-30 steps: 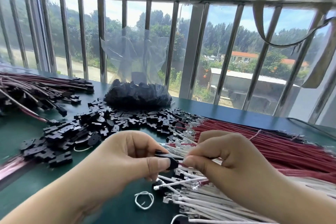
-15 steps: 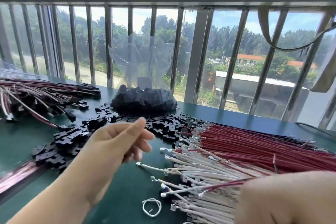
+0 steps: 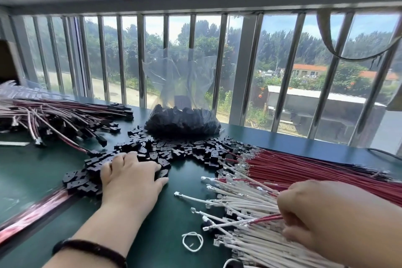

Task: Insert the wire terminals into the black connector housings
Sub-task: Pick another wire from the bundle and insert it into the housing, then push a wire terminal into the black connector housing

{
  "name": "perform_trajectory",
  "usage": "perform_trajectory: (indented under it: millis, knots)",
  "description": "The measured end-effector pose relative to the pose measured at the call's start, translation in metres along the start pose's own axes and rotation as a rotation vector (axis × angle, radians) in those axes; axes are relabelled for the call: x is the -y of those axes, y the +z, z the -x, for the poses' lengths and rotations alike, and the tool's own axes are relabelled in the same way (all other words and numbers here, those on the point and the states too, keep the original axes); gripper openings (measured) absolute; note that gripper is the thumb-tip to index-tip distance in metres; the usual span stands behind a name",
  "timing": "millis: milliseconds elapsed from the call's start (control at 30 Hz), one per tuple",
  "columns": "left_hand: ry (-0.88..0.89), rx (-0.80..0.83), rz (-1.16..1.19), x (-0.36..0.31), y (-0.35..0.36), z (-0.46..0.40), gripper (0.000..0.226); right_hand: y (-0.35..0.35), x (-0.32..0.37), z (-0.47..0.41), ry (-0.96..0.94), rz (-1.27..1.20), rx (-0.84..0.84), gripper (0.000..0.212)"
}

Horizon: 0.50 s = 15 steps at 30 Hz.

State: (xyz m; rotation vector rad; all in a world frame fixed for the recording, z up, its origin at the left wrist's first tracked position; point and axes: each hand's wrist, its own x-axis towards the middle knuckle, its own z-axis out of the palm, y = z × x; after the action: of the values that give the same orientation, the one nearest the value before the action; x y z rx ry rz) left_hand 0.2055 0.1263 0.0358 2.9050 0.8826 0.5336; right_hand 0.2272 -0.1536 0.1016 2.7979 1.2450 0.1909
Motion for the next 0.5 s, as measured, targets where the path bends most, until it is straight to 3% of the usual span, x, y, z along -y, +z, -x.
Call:
perform_trajectory:
  millis: [100, 200, 300, 400, 500]
  knots:
    - [0.053, -0.079, 0.064, -0.001, -0.003, 0.000, 0.025, -0.001, 0.002, 0.000, 0.027, -0.066, 0.023, 0.008]
    - [0.131, -0.112, 0.027, 0.002, -0.004, -0.001, 0.019, -0.001, 0.001, 0.000, 0.057, -0.039, 0.023, 0.019]
    - [0.134, -0.067, 0.102, 0.004, -0.001, -0.003, 0.021, -0.004, -0.001, 0.000, 0.039, -0.041, 0.032, 0.016]
    - [0.130, -0.019, 0.117, 0.003, 0.001, -0.005, 0.024, -0.007, -0.014, -0.003, 0.014, -0.253, 0.028, 0.010]
    - [0.180, -0.093, 0.156, 0.004, -0.004, -0.001, 0.022, -0.011, -0.031, -0.008, 0.089, -0.662, 0.028, 0.010]
